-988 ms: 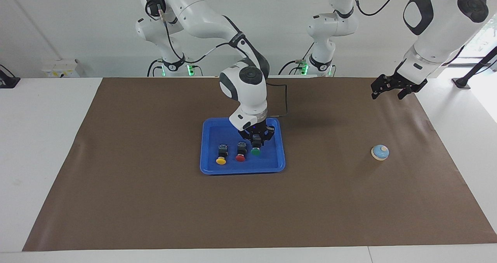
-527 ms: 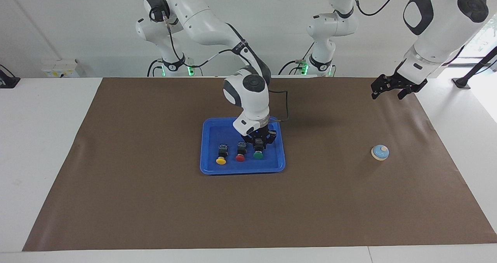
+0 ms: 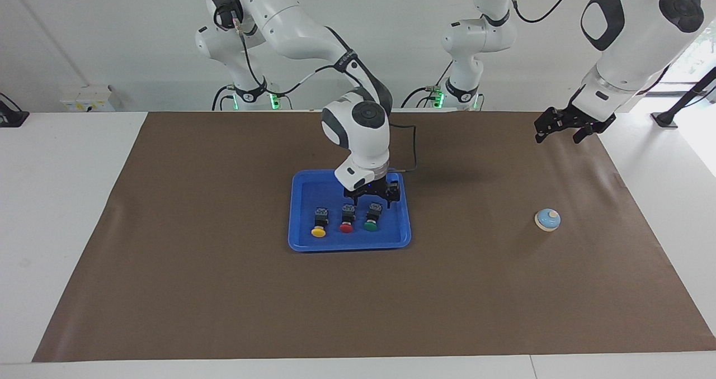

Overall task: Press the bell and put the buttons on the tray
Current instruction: 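Carry the green button into the tray beside the red one, release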

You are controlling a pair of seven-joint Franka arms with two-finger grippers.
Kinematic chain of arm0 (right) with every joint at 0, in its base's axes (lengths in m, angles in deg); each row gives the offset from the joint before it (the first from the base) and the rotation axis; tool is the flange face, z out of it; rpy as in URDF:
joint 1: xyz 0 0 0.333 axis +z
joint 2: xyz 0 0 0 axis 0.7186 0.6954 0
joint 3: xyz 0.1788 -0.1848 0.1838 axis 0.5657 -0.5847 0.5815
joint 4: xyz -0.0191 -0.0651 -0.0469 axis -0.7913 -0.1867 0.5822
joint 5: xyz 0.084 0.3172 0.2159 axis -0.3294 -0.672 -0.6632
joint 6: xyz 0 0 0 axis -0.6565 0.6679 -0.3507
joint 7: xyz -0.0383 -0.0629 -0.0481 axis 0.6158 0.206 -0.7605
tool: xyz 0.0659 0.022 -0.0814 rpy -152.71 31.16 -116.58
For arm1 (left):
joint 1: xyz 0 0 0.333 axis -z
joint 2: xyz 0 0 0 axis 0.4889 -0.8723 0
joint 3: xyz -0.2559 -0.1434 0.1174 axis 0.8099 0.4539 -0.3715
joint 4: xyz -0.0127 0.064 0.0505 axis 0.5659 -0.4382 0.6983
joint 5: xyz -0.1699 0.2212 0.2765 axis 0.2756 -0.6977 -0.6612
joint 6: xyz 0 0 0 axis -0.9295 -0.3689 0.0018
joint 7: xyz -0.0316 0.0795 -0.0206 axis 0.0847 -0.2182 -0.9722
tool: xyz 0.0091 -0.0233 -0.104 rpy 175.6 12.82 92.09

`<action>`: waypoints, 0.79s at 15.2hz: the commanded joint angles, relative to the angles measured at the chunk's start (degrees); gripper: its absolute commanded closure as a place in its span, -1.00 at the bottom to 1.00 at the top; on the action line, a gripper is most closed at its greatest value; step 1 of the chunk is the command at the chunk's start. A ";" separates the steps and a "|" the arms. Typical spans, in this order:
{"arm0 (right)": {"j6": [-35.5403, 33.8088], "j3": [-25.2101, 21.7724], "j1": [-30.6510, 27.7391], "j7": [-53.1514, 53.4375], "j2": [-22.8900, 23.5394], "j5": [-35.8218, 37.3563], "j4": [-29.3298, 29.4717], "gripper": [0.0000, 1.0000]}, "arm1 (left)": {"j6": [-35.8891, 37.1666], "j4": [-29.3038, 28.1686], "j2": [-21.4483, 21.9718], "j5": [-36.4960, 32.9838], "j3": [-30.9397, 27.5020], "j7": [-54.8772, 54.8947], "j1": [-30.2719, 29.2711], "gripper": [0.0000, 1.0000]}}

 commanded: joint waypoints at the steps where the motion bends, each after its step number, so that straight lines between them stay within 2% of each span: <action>1: -9.16 0.28 -3.59 0.13 -2.05 -1.99 5.70 -1.00 | 0.70 0.06 0.63 -0.58 -0.01 -0.55 -0.06 -1.00; 5: -15.50 0.28 -9.92 -2.93 -7.59 -4.55 5.89 -1.00 | 0.70 0.06 0.63 -0.58 -0.01 -0.55 -0.06 -1.00; 12: -24.21 0.28 -22.14 -23.57 -12.78 -4.73 5.63 -1.00 | 0.70 0.06 0.63 -0.58 -0.01 -0.55 -0.06 -1.00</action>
